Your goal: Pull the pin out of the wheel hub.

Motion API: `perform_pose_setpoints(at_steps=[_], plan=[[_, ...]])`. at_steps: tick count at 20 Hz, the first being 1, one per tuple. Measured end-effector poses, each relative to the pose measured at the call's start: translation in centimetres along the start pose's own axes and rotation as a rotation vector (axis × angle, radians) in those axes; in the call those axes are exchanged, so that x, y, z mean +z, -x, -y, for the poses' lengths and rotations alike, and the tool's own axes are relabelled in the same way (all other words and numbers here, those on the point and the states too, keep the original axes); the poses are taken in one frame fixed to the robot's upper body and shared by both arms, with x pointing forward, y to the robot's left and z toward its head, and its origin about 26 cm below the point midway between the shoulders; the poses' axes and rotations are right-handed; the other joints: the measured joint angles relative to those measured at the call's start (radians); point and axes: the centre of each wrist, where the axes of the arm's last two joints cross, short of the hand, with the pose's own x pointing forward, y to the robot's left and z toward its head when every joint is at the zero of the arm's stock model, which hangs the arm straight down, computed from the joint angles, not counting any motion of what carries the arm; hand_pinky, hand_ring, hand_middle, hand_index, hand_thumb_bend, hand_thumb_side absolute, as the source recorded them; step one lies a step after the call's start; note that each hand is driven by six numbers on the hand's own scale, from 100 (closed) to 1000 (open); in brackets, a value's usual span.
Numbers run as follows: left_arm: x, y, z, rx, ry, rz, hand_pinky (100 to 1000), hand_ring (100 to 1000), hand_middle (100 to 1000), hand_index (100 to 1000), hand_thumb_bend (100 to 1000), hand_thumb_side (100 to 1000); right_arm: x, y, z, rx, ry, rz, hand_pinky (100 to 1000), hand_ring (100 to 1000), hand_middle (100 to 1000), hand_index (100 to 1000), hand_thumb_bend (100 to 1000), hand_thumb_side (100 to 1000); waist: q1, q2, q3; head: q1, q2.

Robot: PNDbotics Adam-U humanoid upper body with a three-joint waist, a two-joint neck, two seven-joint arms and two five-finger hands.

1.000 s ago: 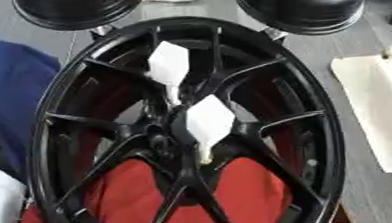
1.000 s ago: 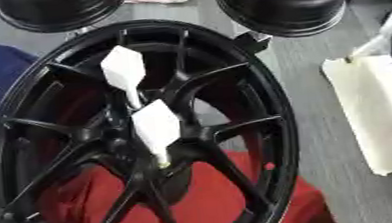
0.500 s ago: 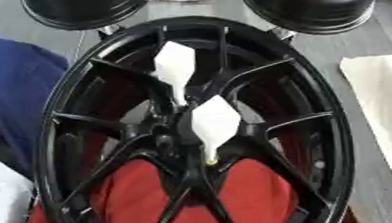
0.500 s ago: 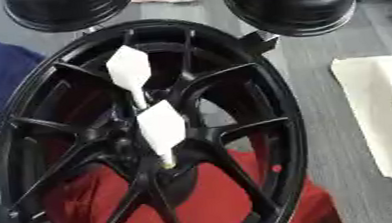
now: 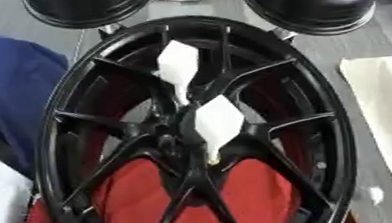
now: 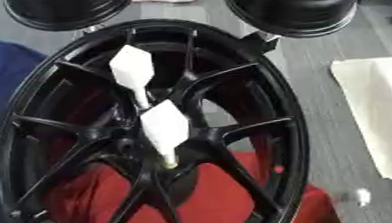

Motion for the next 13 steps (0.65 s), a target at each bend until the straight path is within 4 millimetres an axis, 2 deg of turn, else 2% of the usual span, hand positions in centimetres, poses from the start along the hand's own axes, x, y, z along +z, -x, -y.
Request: perform_pose_setpoints(at_steps=[8, 13], plan=[[-0.1, -0.1, 0.1, 0.004, 0.009, 0.005, 657, 755, 590, 675, 100, 699, -1.3, -1.3, -2.2, -0.225, -0.077, 0.266, 849, 688, 647, 774, 100, 528, -0.006, 0.0, 0.009, -0.001, 0.0], [-0.2, -0.1, 0.3, 0.013, 0.02, 0.004, 657, 756, 591, 675, 100, 697, -2.3, -2.3, -3.5, -0.329, -0.149, 0.362, 838, 652, 619, 753, 100, 532, -0.007, 0.0, 0.014, -0.003, 0.0]])
